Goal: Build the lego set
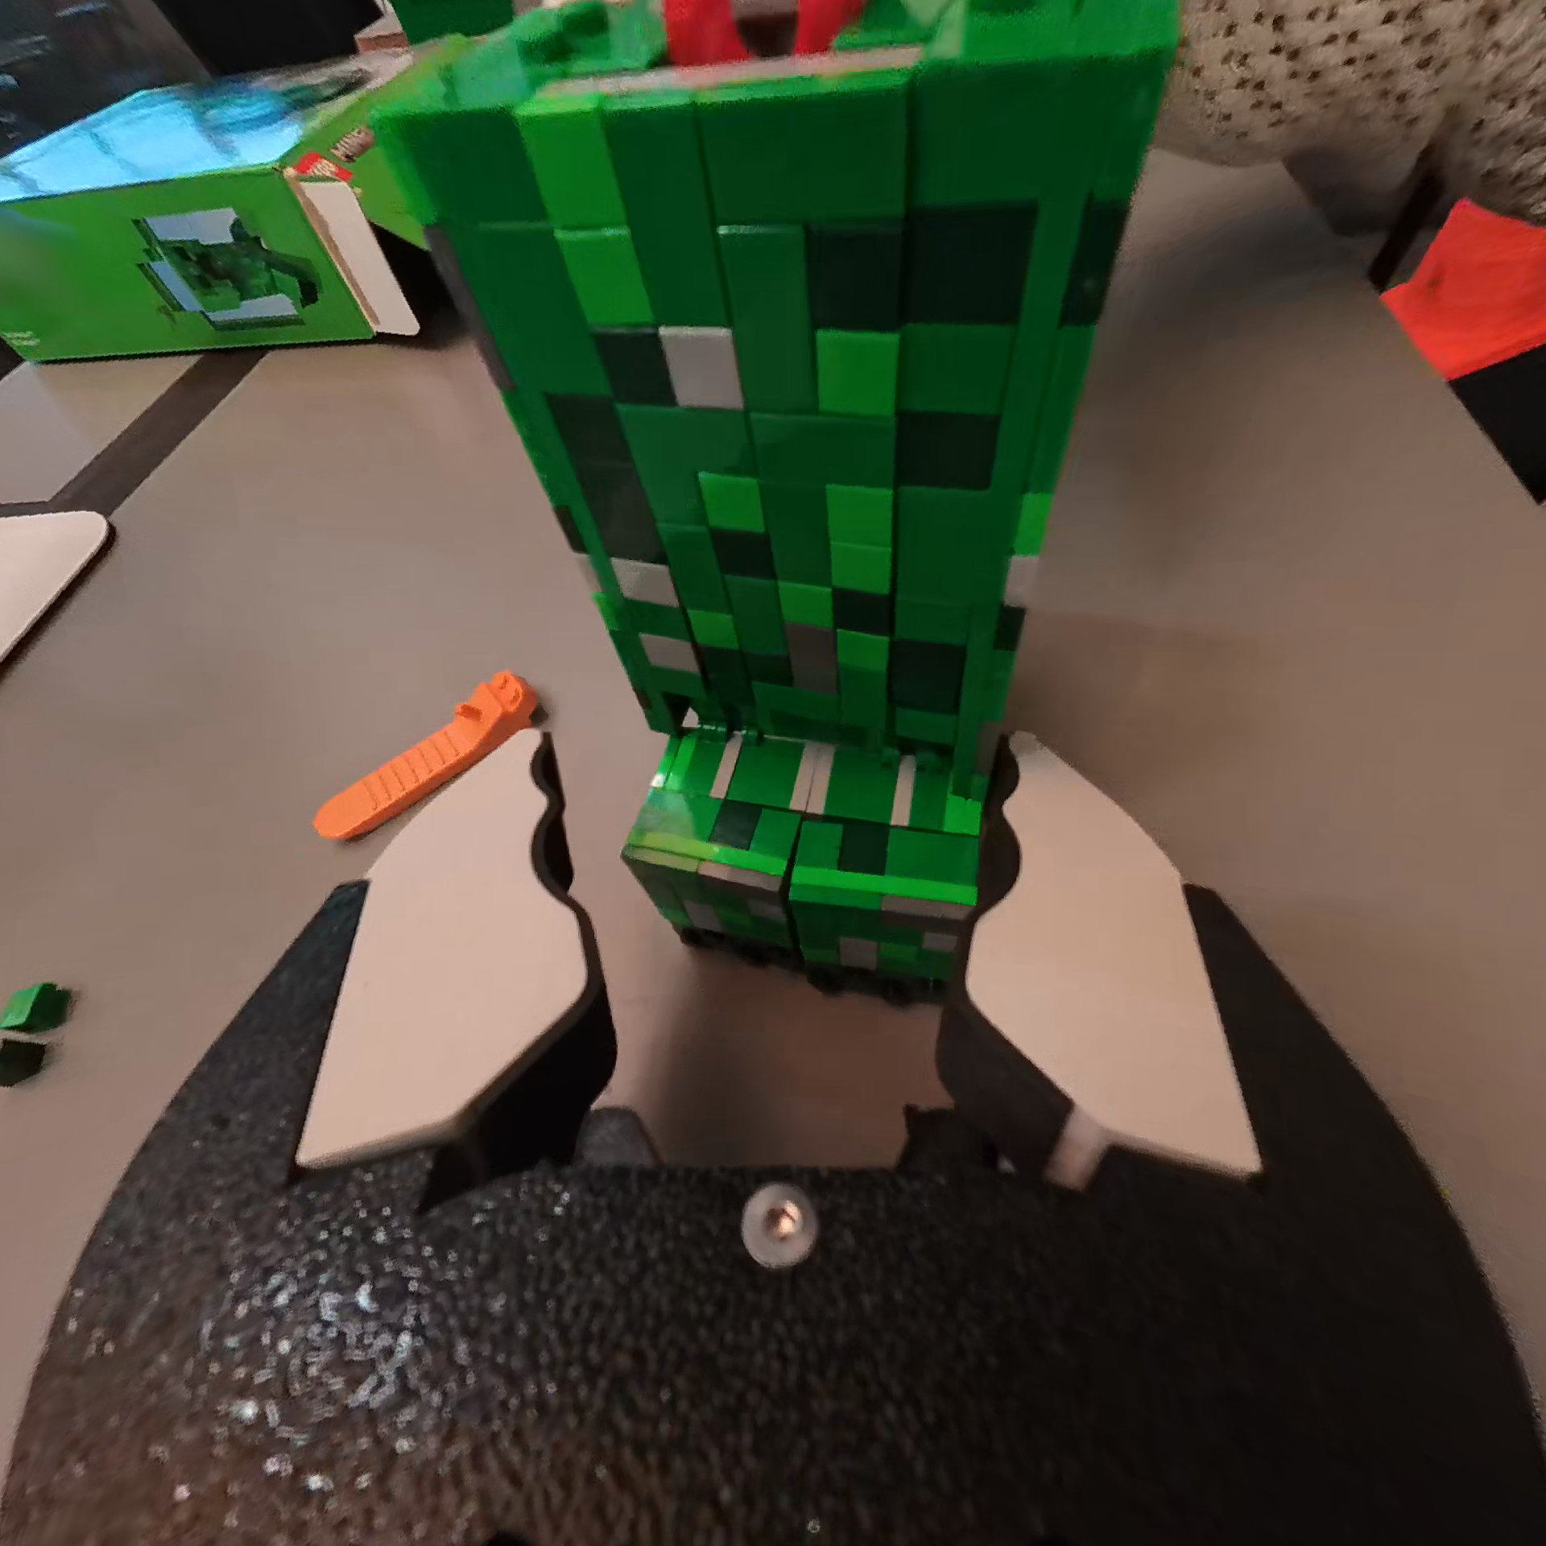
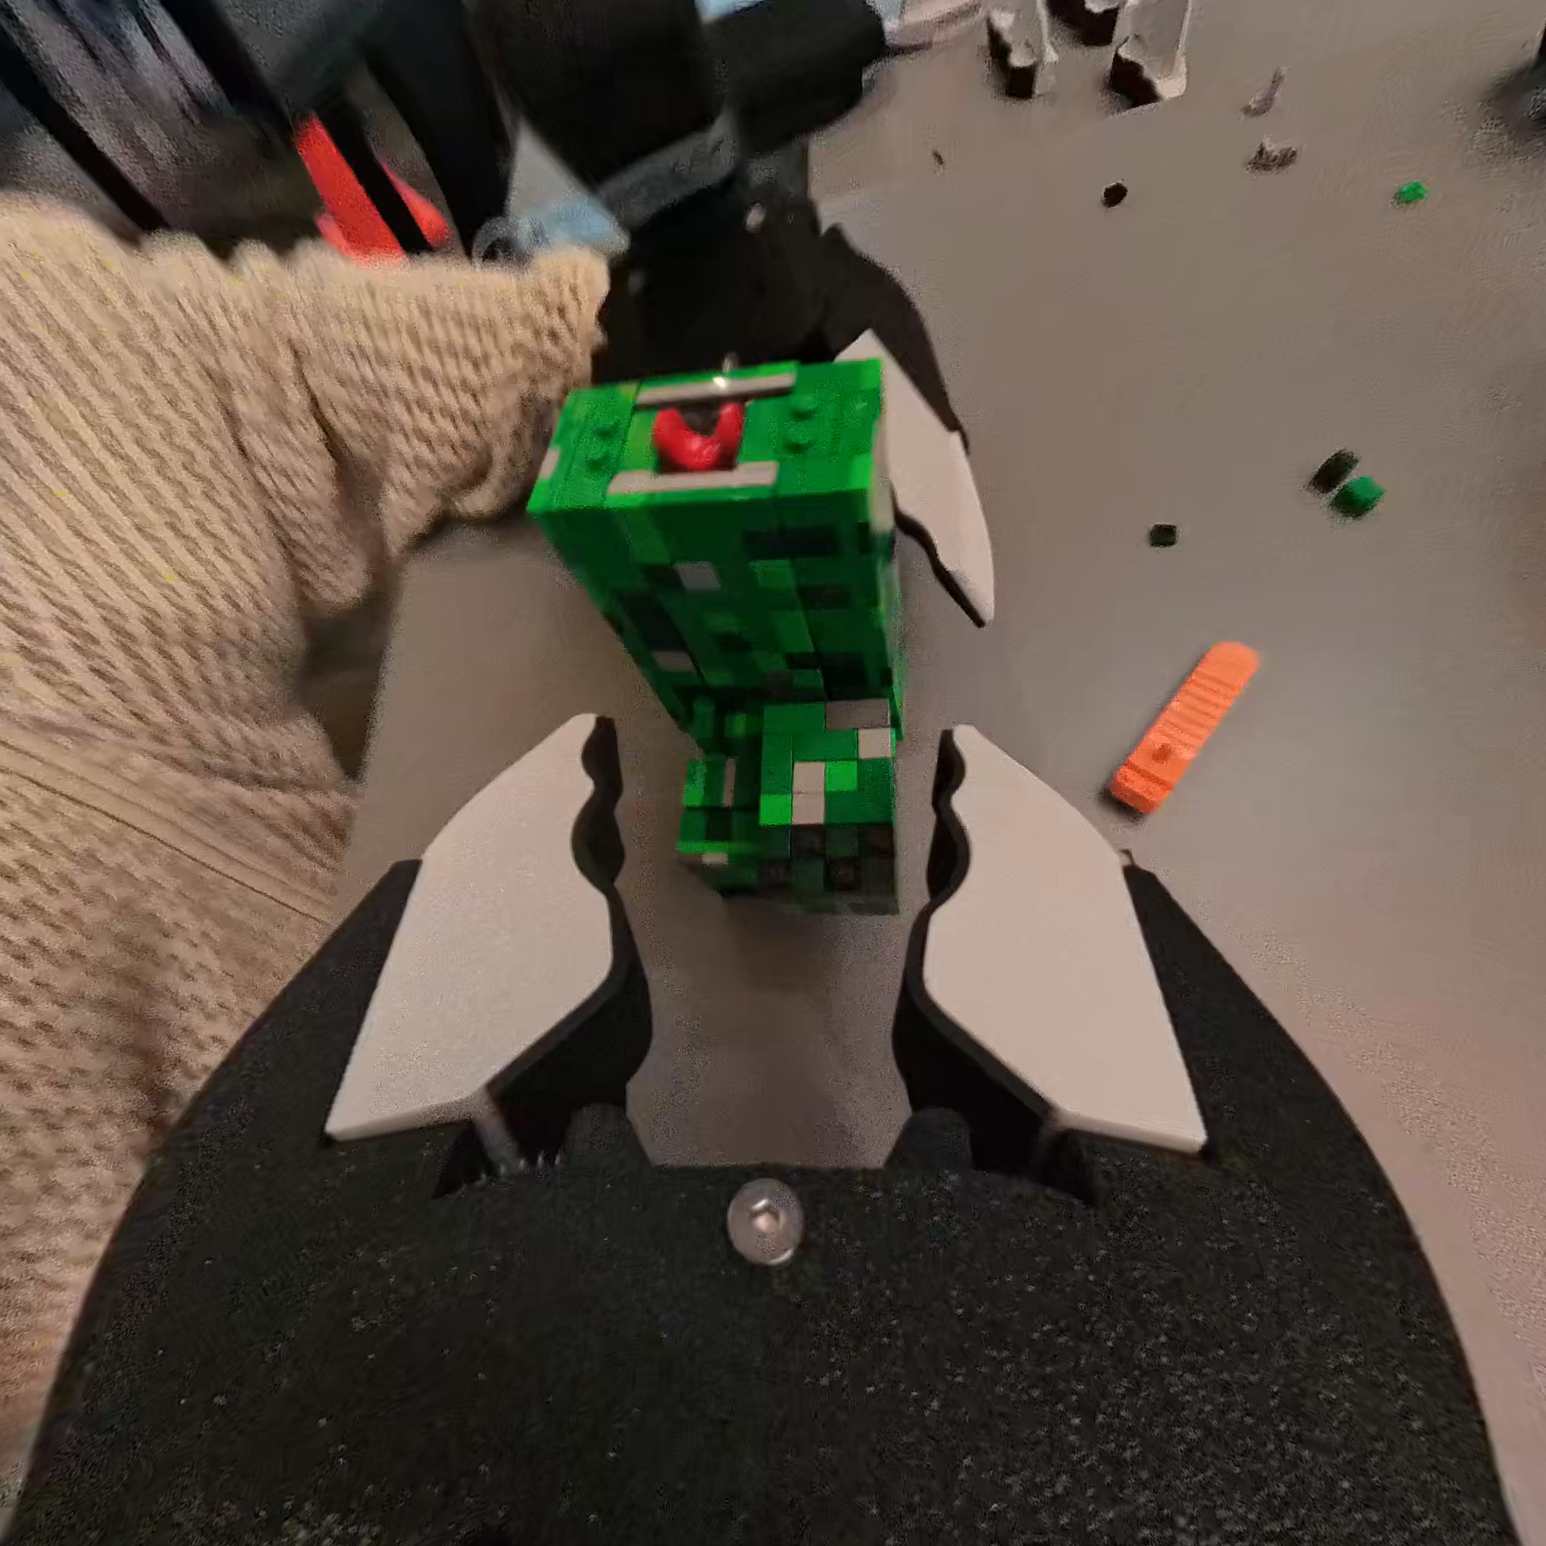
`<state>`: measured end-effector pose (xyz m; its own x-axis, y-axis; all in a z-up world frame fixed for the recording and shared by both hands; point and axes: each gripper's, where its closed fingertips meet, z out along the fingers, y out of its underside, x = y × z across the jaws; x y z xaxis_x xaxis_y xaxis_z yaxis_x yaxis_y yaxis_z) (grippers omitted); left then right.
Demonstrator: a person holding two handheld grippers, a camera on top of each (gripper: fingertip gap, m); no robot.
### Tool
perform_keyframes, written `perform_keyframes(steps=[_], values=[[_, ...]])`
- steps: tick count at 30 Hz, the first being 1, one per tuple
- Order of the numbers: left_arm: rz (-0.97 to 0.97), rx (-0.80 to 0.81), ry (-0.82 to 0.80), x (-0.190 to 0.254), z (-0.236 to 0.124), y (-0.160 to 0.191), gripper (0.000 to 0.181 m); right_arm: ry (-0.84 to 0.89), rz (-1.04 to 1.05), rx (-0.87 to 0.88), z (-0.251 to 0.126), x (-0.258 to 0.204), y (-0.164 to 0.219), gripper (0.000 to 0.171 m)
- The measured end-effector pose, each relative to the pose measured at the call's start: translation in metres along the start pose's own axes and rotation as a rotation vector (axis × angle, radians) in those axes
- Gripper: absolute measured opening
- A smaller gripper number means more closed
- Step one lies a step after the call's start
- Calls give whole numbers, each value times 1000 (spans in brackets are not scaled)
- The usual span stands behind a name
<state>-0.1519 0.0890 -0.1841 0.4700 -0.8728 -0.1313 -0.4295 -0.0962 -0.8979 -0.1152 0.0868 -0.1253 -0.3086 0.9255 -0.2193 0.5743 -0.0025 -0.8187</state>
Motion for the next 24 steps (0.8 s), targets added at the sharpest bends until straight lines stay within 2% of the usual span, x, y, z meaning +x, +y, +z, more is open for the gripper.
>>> perform_keyframes(steps=[3,6,10,14,18,21,24], values=[[34,-6,-7,4,2,0,87,17,53,65,-4,8,0,74],[38,-15,5,8,2,1,77,149,-172,33,-7,4,12,72],[27,-24,-2,8,3,2,77,332,-480,-95,-10,-6,28,70],[15,-125,-20,7,8,15,103,443,-575,-101,-20,-7,28,69],[7,-134,-41,4,9,16,91,599,-756,-132,-26,3,32,65],[-15,-129,-33,3,8,16,90,831,-1068,-220,-29,12,34,62],[-11,-132,-43,3,8,17,90,916,-1249,-282,-18,11,40,63]])
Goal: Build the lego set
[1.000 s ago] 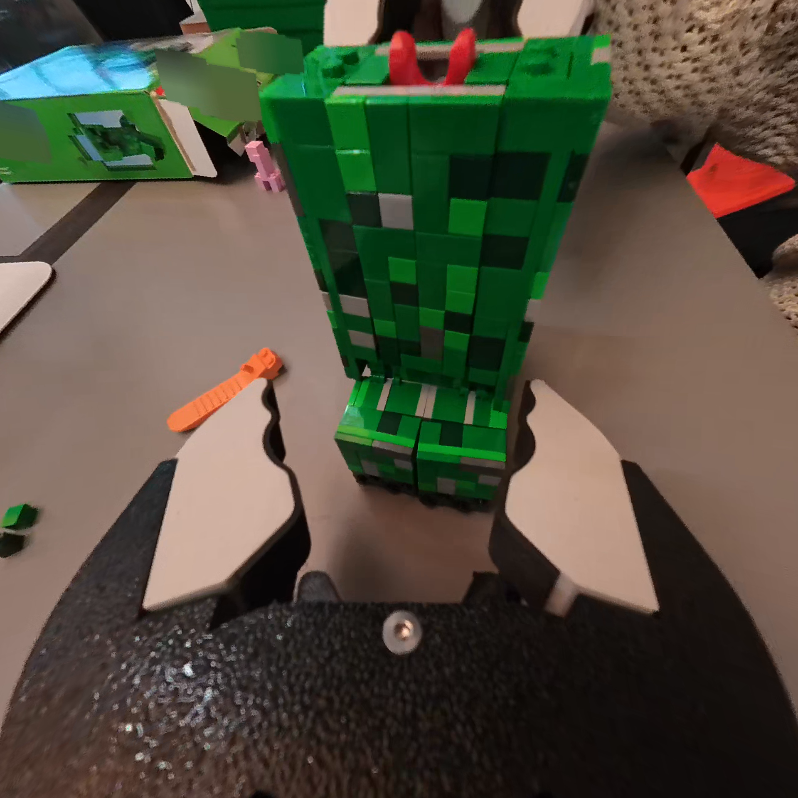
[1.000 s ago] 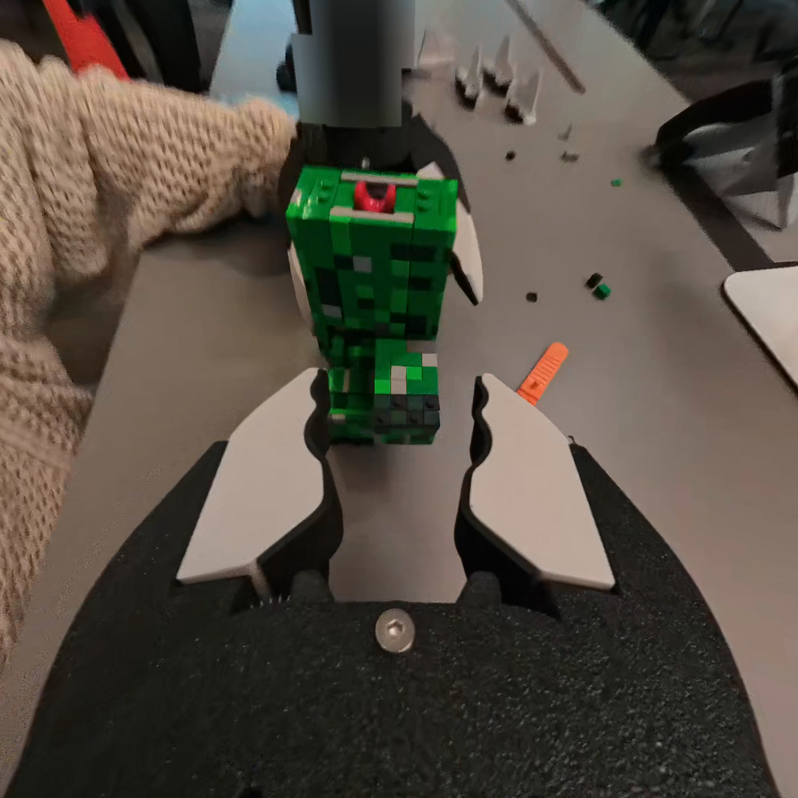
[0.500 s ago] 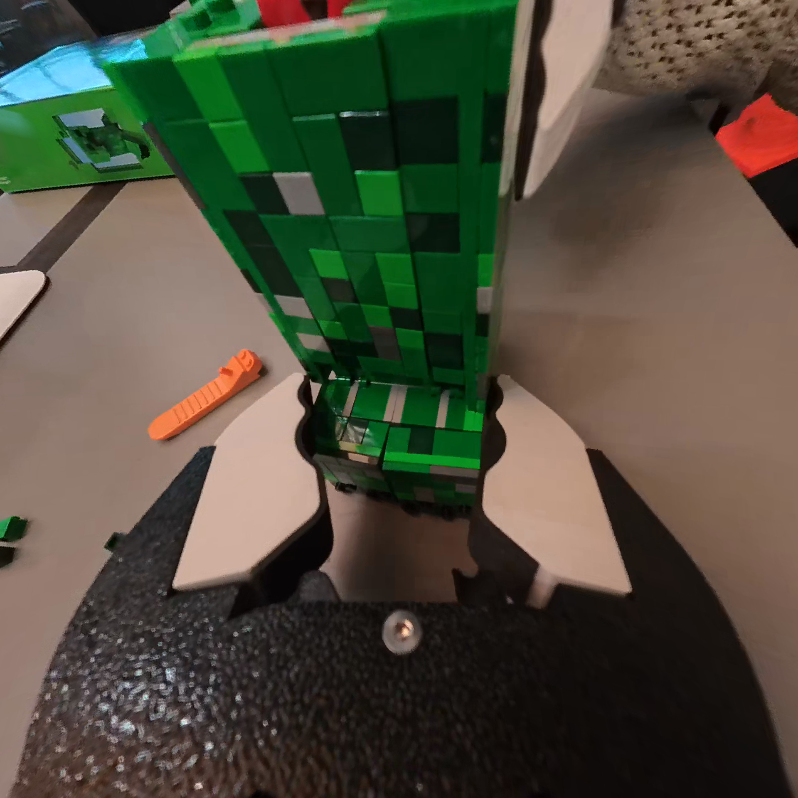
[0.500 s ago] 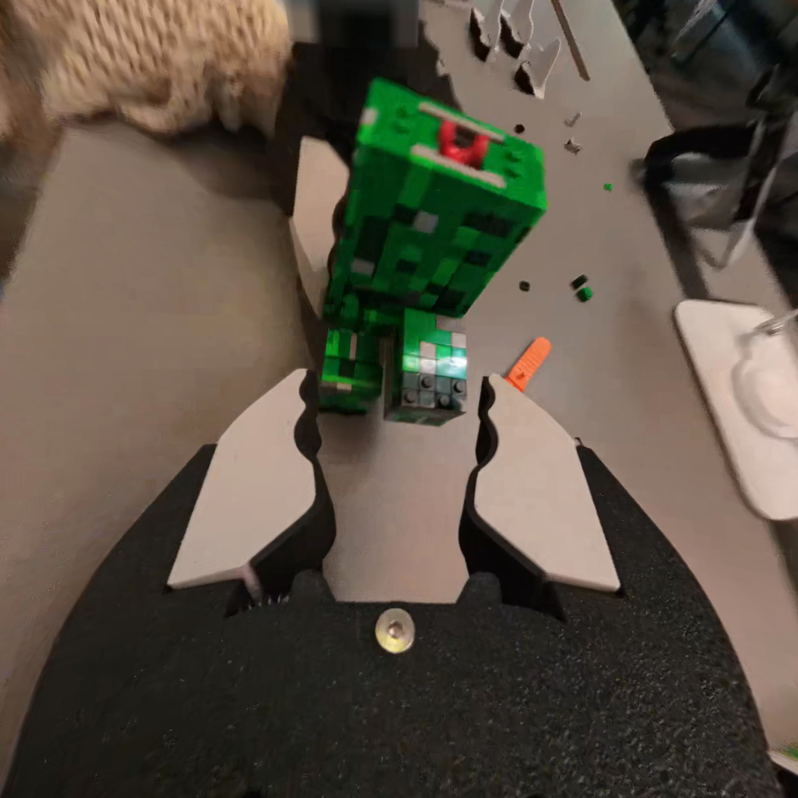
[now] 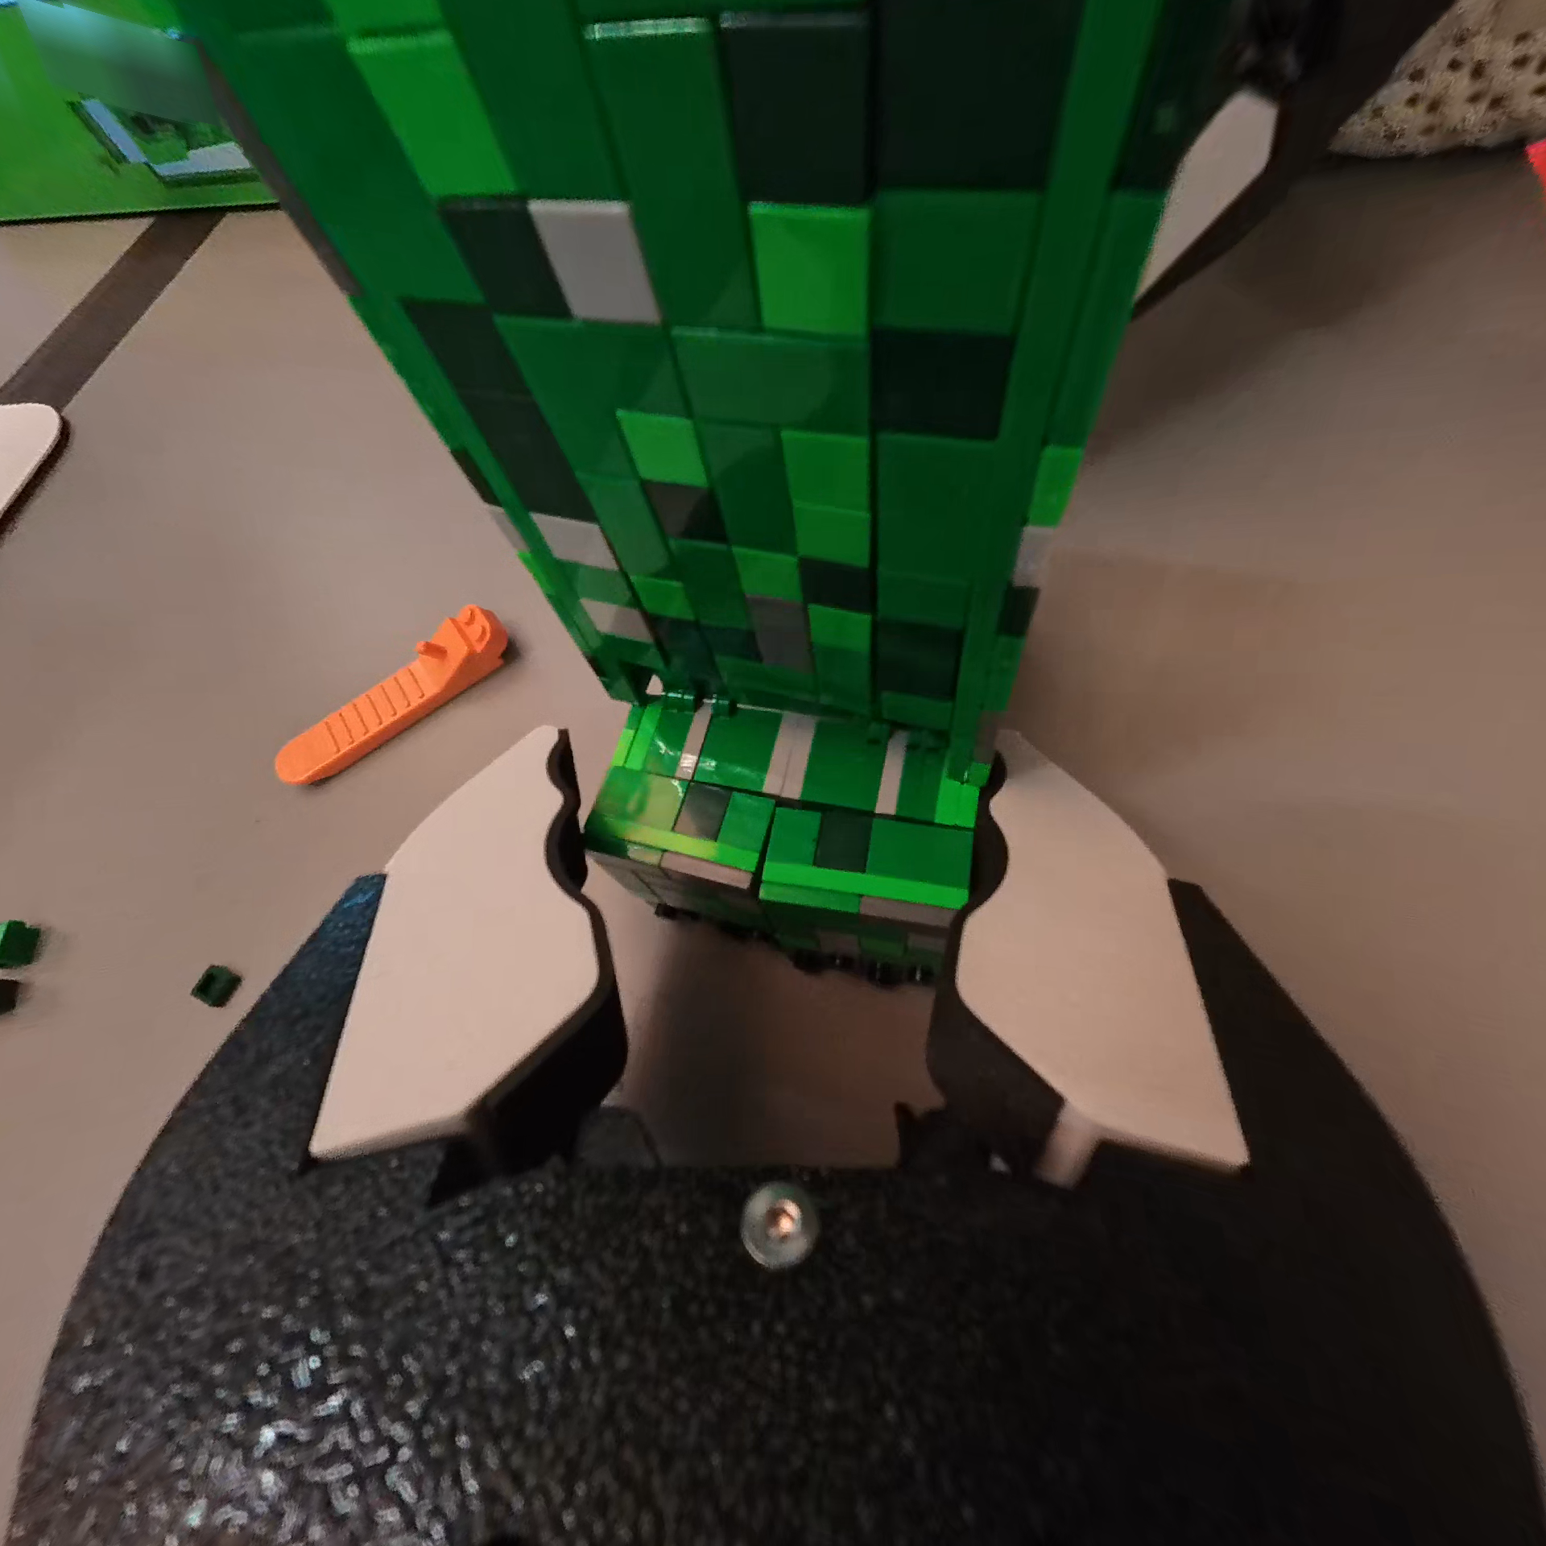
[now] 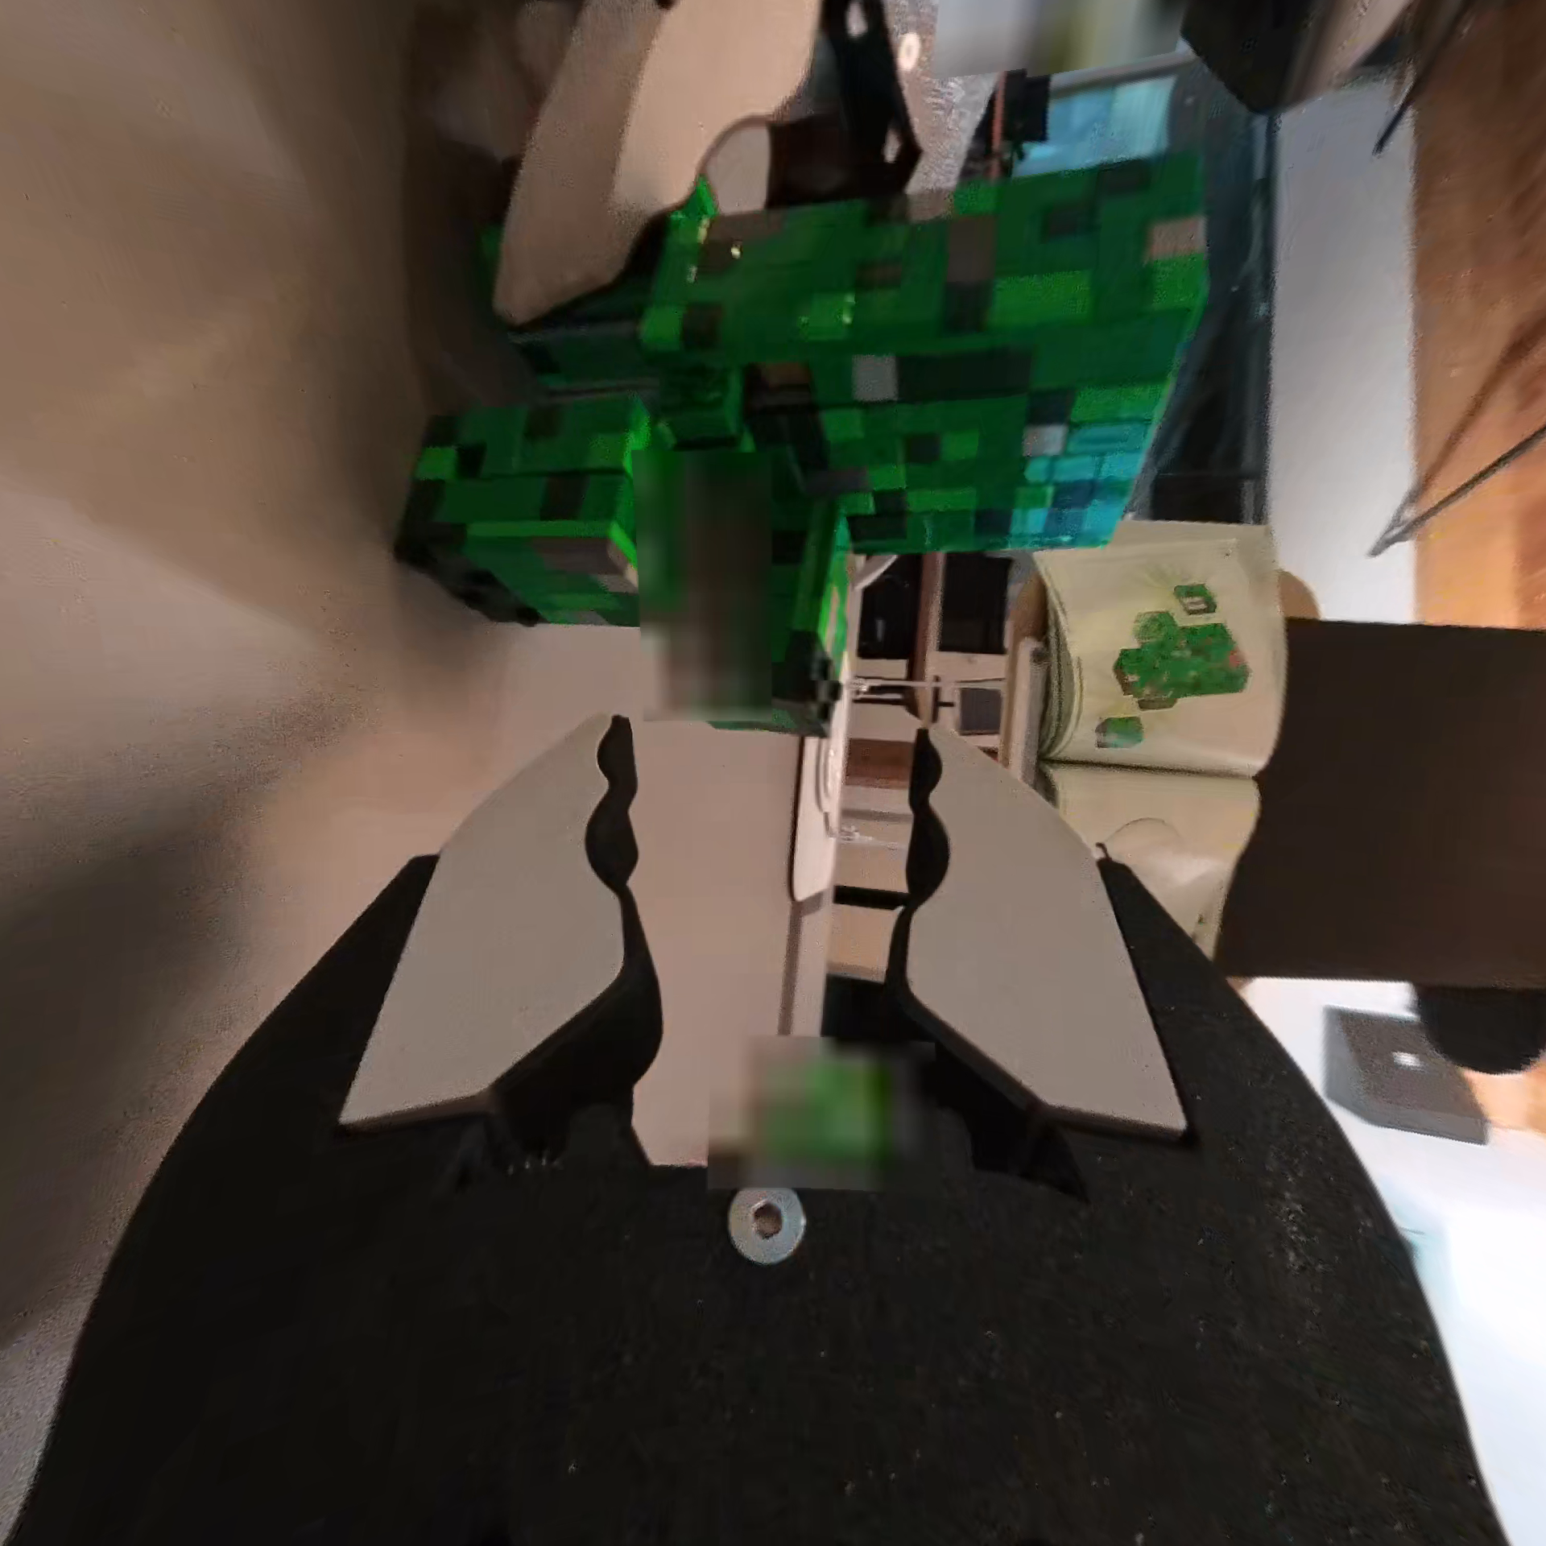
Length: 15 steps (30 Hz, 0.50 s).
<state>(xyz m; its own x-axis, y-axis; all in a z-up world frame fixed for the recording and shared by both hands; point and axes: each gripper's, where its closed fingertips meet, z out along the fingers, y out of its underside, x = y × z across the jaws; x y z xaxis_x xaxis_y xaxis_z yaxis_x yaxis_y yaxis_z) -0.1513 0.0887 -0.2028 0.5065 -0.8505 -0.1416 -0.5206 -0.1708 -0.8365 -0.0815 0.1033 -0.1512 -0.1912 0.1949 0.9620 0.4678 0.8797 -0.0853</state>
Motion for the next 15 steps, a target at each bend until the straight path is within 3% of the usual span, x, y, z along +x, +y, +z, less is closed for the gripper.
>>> perform_keyframes(steps=[5,10,15], values=[[-5,-1,-1,0,0,0,90,68,-125,-15,13,-7,-9,66],[-13,-4,-7,1,0,0,90,1,-207,18,15,-19,-13,65],[-20,-5,-7,2,1,1,90,-62,-85,37,5,-16,-9,63]])
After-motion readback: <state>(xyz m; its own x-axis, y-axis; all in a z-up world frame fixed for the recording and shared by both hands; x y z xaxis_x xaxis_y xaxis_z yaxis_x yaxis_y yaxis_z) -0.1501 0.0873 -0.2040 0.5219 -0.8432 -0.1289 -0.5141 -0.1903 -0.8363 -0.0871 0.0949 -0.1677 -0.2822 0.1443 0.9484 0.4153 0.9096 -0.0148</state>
